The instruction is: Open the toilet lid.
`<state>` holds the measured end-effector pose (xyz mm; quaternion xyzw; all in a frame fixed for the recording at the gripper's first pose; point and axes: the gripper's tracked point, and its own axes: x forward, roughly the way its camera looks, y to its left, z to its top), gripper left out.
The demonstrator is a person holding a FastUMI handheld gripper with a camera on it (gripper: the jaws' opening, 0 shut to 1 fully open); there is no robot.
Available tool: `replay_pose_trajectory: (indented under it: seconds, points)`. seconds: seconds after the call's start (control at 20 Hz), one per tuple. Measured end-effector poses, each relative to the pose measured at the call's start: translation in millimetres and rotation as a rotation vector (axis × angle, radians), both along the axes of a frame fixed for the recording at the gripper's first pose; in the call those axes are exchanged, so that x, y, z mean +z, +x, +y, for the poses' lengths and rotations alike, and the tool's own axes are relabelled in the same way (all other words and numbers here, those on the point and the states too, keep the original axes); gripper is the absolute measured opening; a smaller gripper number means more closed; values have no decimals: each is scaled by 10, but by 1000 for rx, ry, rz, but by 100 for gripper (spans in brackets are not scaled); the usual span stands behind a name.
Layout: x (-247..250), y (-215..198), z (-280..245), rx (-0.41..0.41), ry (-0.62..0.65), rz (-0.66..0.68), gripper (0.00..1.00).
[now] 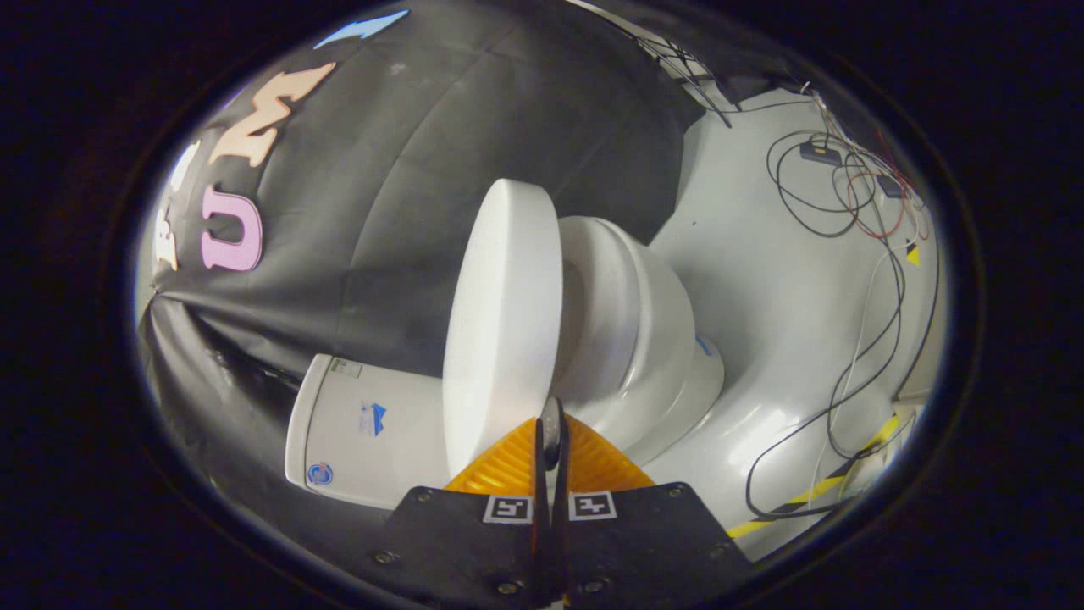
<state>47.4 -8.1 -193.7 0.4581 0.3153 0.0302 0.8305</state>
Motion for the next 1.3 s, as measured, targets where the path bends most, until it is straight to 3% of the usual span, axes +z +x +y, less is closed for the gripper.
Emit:
replay_pose_trajectory:
  seconds: [1.3]
  points:
    - [1023, -80, 421, 75, -264, -189, 1]
